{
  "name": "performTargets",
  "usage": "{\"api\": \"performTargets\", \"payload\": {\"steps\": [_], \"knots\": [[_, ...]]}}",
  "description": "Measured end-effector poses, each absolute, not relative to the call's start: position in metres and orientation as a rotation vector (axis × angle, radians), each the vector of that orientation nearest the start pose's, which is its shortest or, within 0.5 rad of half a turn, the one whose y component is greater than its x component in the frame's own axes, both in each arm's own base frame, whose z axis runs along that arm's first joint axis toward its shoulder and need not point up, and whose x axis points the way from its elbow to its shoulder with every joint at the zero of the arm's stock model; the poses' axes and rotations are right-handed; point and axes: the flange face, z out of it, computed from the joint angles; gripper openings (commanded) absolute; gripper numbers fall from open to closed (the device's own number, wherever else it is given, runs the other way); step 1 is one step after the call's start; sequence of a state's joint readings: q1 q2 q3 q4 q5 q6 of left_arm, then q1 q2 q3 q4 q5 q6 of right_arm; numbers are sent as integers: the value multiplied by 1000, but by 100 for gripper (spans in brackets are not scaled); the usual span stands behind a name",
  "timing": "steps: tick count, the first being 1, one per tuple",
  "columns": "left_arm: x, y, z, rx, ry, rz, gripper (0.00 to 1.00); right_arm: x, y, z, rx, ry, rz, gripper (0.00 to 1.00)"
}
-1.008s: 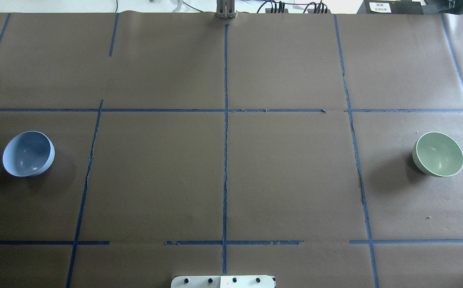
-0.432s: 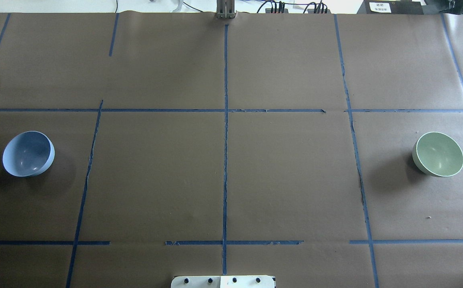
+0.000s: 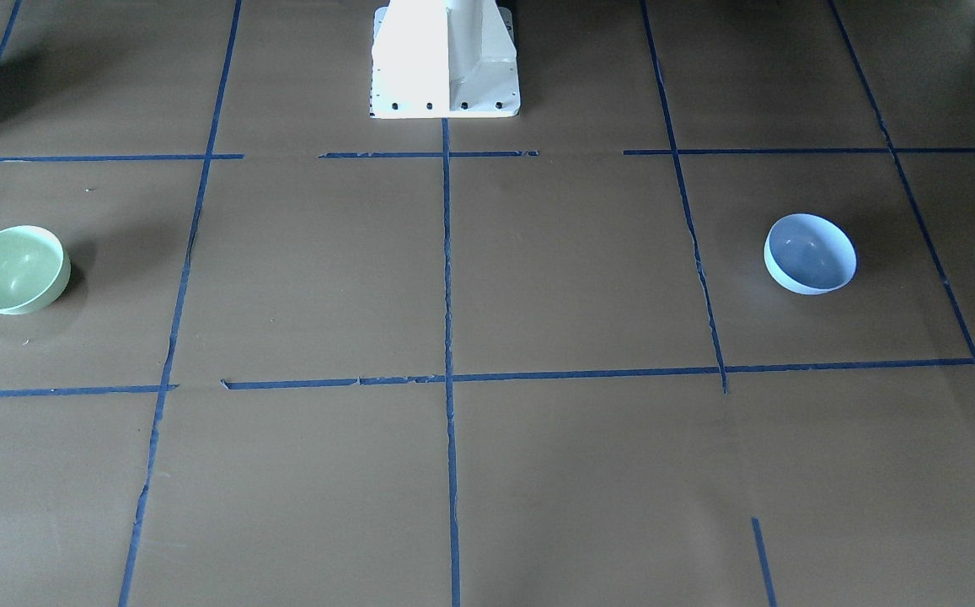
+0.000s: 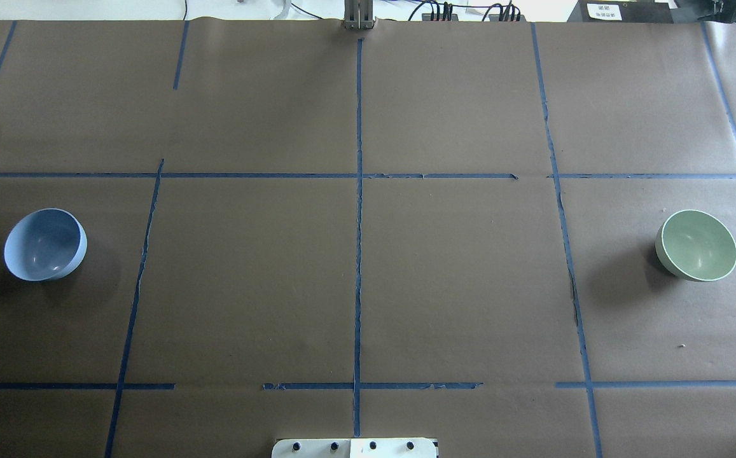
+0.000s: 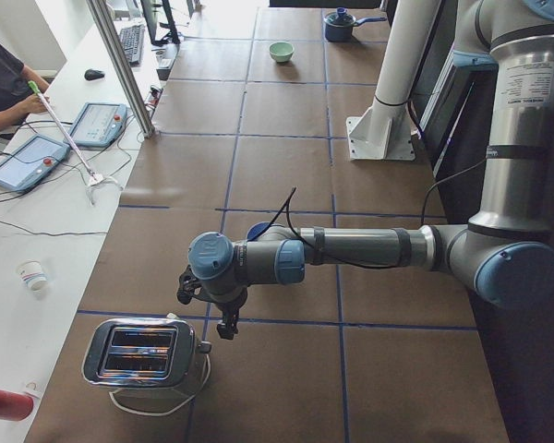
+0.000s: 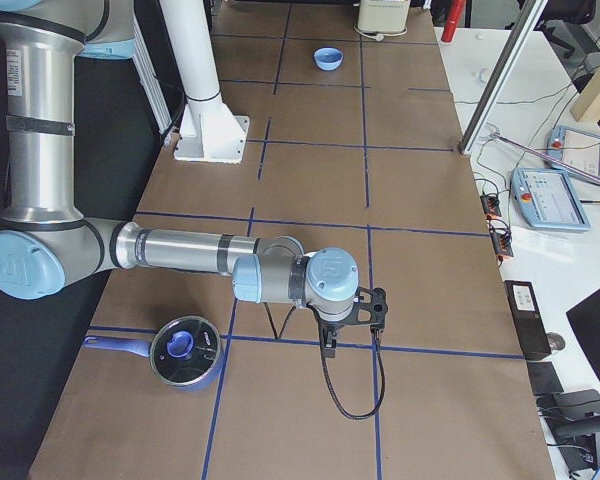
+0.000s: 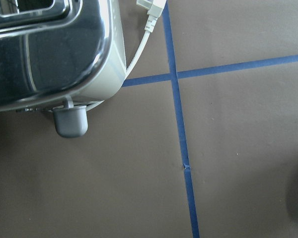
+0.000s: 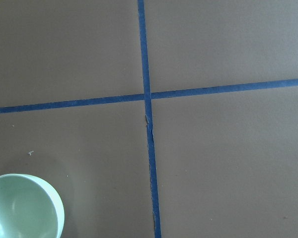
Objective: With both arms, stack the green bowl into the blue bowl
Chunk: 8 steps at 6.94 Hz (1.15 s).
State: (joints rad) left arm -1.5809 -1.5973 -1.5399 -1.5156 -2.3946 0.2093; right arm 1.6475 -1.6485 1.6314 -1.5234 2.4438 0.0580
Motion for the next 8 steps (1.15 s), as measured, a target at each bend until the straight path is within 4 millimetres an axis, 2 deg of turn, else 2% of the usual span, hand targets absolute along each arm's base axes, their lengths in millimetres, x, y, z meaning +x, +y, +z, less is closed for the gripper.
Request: {"api": "performTargets", "payload": {"steps": [3, 4, 6, 7, 8], "knots": [[-62, -521, 635, 94, 827, 191, 100, 91, -461, 644, 53, -876, 106, 100], [-58, -523, 632, 94, 831, 187, 100, 91, -463, 638, 63, -877, 101, 100], [-41, -512, 637, 91, 866, 140, 100, 88, -466, 633, 66, -878, 91, 100], [-17, -503, 639, 104, 890, 95, 100, 87, -466, 634, 64, -878, 89, 100], [23, -491, 637, 114, 925, 37, 100, 86, -466, 634, 65, -878, 88, 100]]}}
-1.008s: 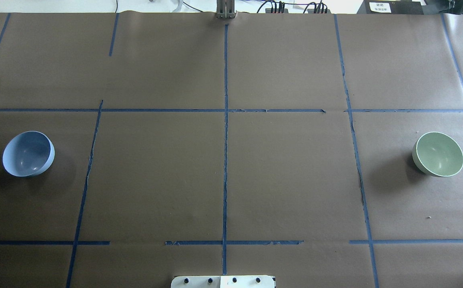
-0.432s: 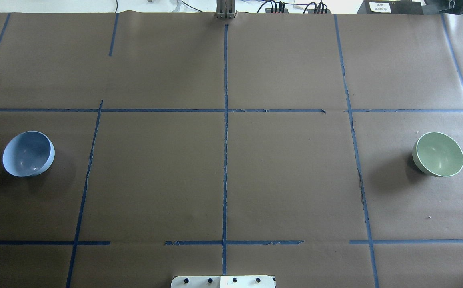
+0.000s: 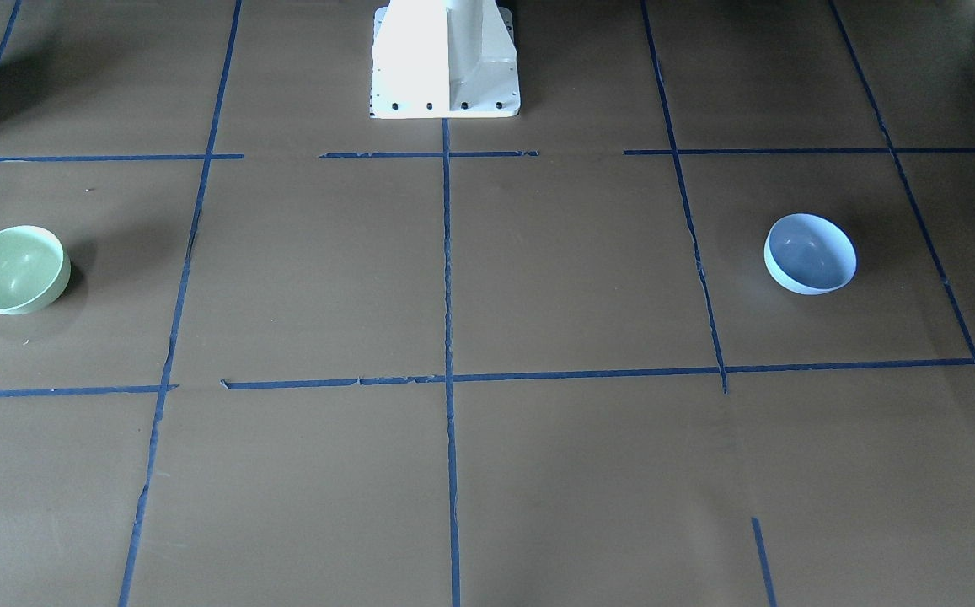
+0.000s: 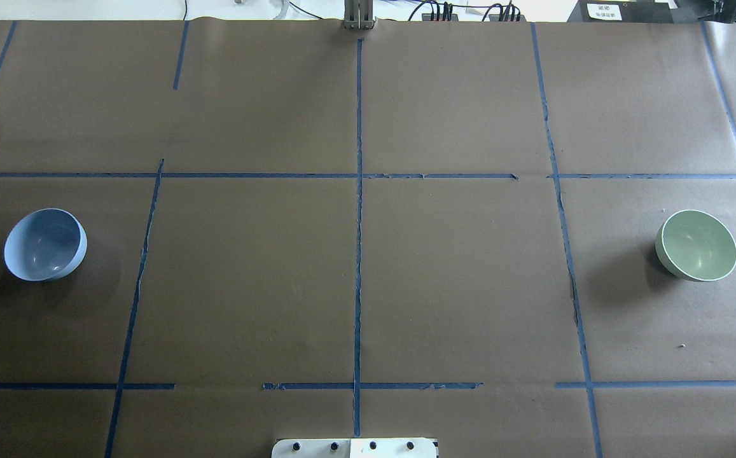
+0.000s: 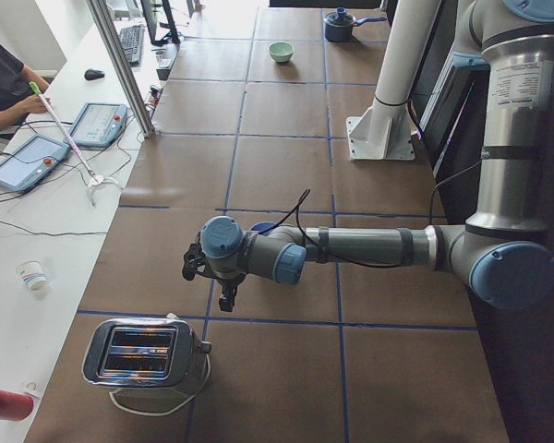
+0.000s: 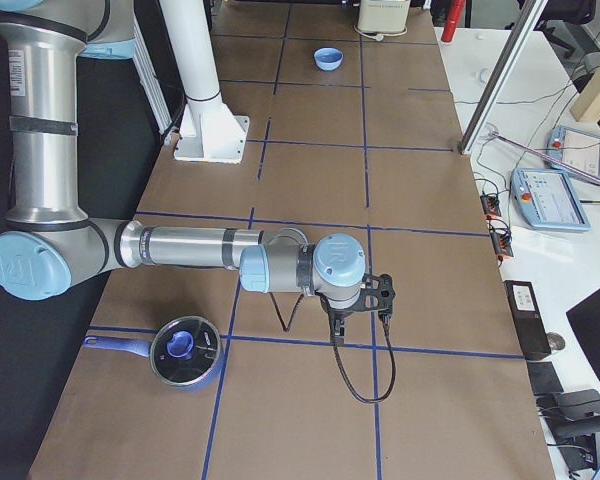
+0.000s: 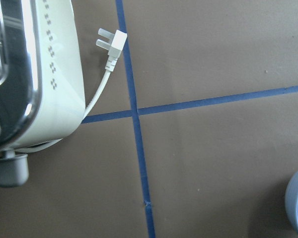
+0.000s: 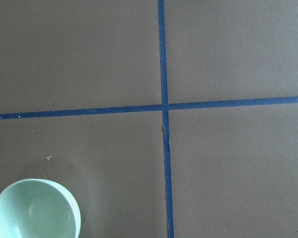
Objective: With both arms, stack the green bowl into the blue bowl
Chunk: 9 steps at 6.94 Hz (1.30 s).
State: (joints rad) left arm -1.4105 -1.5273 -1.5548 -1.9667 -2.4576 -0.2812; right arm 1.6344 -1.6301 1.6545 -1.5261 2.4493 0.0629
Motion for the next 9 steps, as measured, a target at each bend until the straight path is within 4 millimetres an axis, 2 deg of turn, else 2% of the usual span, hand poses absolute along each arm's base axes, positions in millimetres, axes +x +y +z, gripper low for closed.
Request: {"api": "performTargets", "payload": {"steps": [1, 2, 5, 6, 7, 9], "knots": [[60, -475, 633, 108, 969, -10, 100, 86, -467, 633, 66, -878, 86, 100], [87, -462, 630, 92, 1002, -29, 100, 86, -468, 632, 67, -877, 84, 100], [150, -447, 625, 52, 990, -26, 100, 85, -469, 628, 72, -896, 82, 100], [168, -444, 621, 39, 994, -19, 96, 84, -469, 627, 74, -904, 82, 100], [184, -439, 619, 27, 998, -7, 85, 84, -468, 628, 74, -906, 82, 100], [197, -434, 618, 18, 1000, 9, 42, 84, -468, 628, 74, -907, 82, 100]]}}
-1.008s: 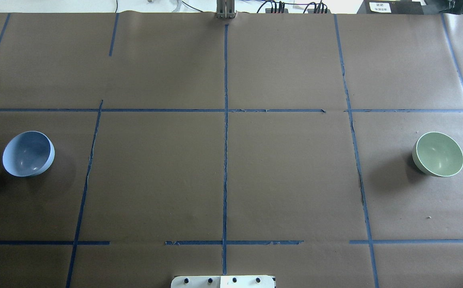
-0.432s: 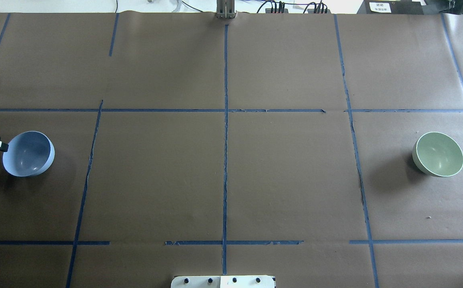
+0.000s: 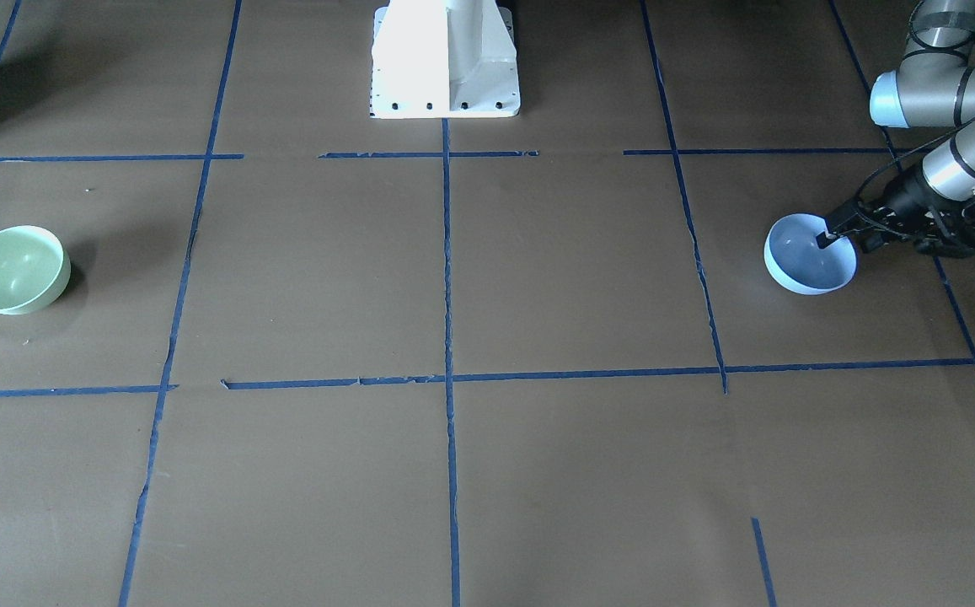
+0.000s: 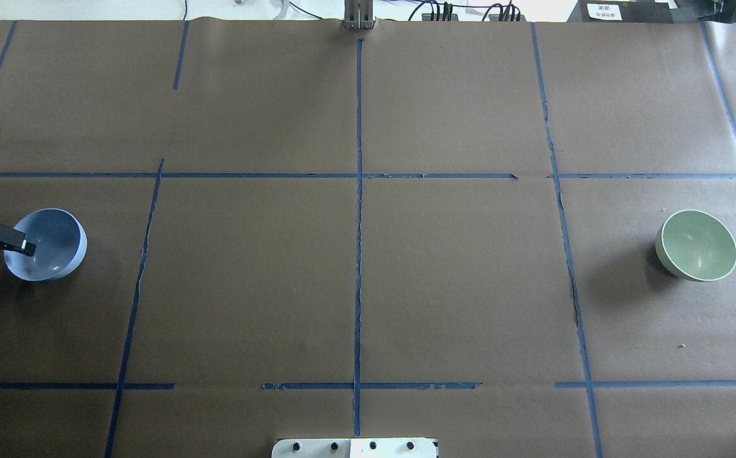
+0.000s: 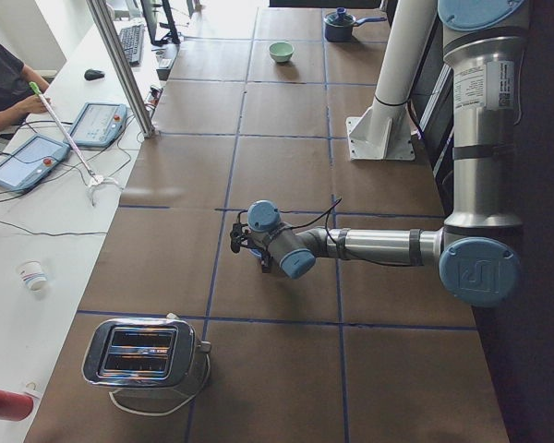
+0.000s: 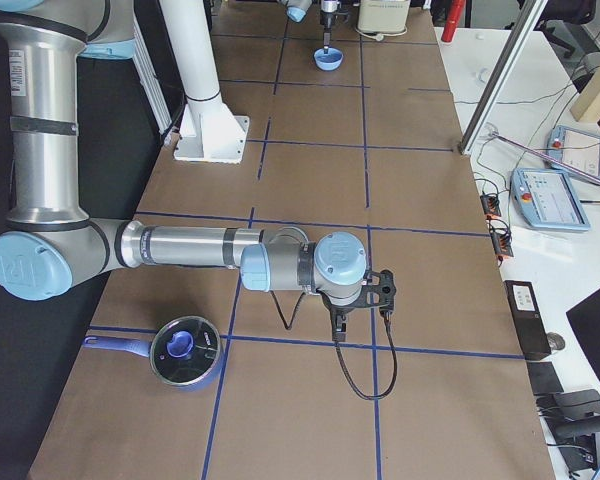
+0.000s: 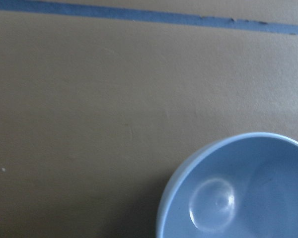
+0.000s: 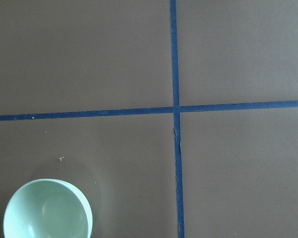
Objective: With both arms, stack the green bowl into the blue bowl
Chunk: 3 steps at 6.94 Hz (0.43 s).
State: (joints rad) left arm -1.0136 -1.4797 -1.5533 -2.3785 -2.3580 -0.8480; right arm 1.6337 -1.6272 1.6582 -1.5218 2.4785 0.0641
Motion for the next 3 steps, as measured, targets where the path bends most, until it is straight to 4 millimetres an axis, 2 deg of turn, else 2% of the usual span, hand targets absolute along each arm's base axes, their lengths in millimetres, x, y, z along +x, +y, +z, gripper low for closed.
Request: {"api": "performTargets", "payload": {"steps": [2, 3], "knots": [[198, -434, 622, 15, 992, 6, 8, 84, -467, 624, 80, -909, 79, 100], [198, -434, 623, 14, 991, 5, 2, 84, -467, 620, 87, -910, 75, 100]]}}
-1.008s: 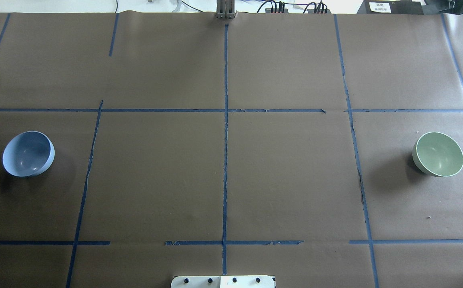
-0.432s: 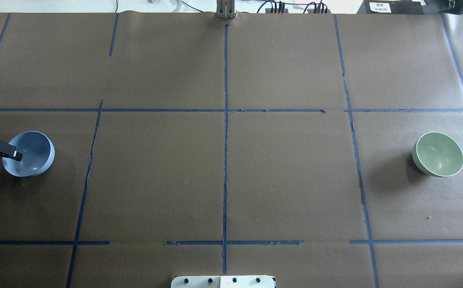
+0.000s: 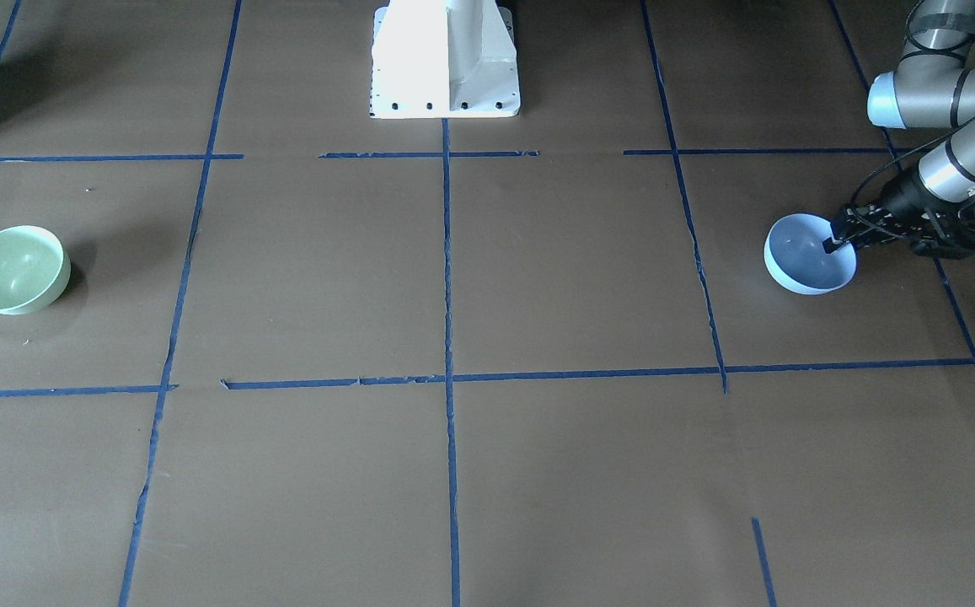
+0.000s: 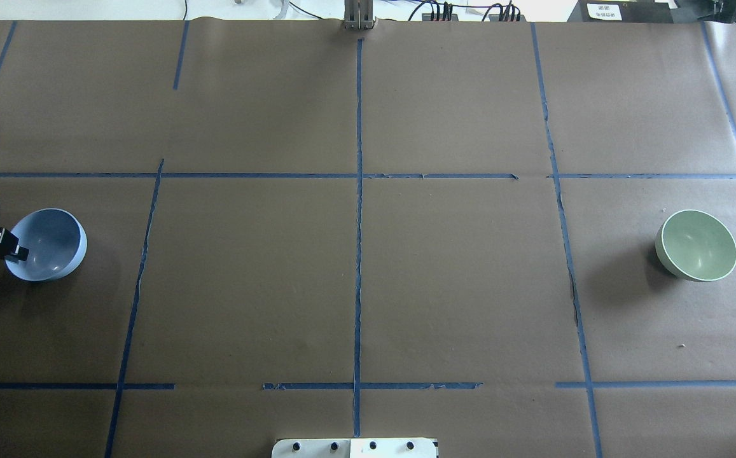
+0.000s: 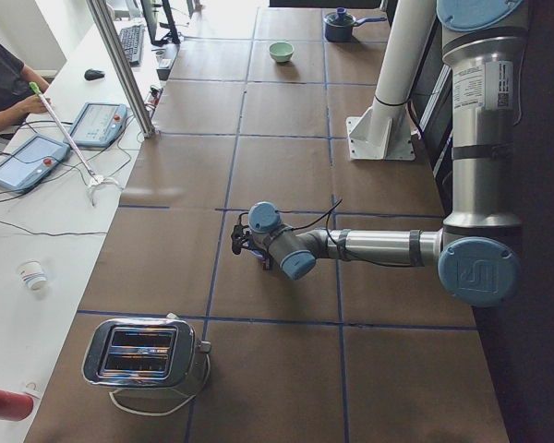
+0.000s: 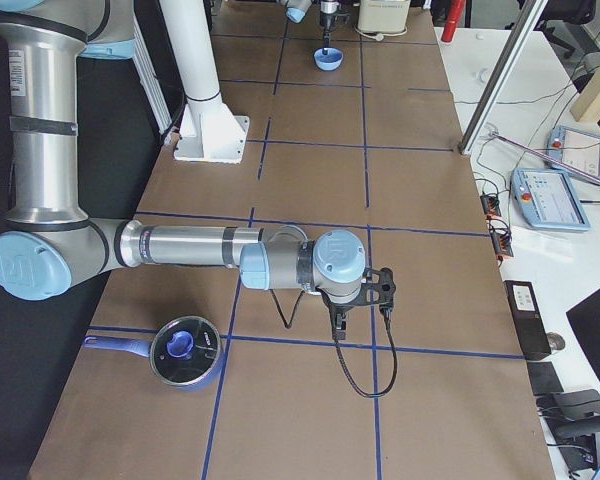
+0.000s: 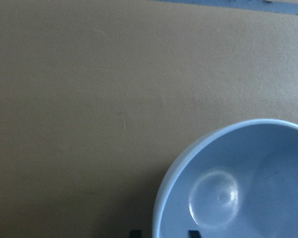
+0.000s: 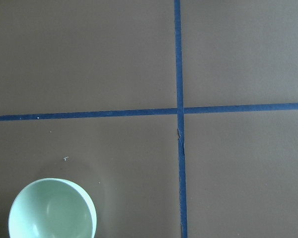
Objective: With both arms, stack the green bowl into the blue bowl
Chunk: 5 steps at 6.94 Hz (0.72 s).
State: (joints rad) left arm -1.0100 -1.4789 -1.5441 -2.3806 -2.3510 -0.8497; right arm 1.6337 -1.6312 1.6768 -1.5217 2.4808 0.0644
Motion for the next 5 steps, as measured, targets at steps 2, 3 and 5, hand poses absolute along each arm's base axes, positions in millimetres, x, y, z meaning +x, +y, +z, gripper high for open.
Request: {"api": "performTargets", "payload": {"steps": [2, 3, 5], "knots": [[198, -434, 601, 22, 1019, -6, 0, 84, -467, 616, 93, -914, 73, 100], [204, -439, 569, 15, 1054, -56, 0, 84, -468, 613, 97, -919, 71, 100], [264, -469, 476, -59, 1132, -168, 0, 83, -469, 611, 97, -924, 73, 100]]}}
